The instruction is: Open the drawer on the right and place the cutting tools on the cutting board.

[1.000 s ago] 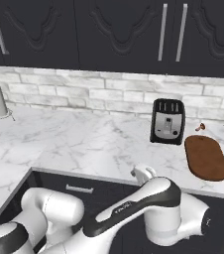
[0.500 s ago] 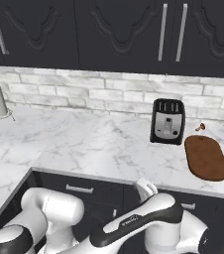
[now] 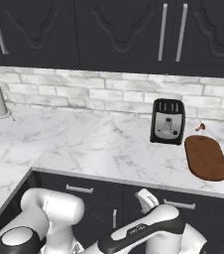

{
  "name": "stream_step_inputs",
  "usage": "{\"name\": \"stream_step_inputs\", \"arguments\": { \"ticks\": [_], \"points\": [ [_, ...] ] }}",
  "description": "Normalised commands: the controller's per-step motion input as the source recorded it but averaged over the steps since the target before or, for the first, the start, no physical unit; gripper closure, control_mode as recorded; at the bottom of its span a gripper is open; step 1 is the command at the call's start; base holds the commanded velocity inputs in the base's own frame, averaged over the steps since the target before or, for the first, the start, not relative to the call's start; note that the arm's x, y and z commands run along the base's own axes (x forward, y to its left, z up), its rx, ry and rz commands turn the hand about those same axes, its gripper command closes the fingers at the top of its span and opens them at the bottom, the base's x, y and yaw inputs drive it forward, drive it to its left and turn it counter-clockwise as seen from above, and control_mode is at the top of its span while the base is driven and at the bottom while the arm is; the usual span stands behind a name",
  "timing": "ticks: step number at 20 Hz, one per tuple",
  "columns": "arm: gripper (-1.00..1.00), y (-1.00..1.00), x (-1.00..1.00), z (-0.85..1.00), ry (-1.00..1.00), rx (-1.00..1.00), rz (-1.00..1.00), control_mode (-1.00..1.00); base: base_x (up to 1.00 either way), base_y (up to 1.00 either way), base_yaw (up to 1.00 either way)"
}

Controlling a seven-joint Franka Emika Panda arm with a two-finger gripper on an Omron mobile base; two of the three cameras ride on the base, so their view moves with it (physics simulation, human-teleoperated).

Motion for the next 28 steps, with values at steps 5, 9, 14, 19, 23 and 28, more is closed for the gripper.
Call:
{"name": "stream_step_inputs", "arguments": {
  "ticks": [5, 9, 14, 19, 23, 28],
  "points": [
    [-1.00, -0.16, 0.06, -0.31, 0.00, 0.00, 0.00, -1.00, 0.00, 0.00, 0.00],
    [-1.00, -0.13, 0.07, -0.25, 0.00, 0.01, -0.01, -1.00, 0.00, 0.00, 0.00],
    [-1.00, -0.05, 0.18, -0.21, 0.00, 0.01, -0.08, -1.00, 0.00, 0.00, 0.00],
    [-1.00, 0.00, 0.27, -0.22, 0.00, 0.02, -0.13, -1.00, 0.00, 0.00, 0.00],
    [-1.00, 0.00, 0.27, -0.22, 0.00, 0.02, -0.17, -1.00, 0.00, 0.00, 0.00],
    [-1.00, -0.04, 0.26, -0.20, 0.00, 0.03, -0.15, -1.00, 0.00, 0.00, 0.00]
  ]
}}
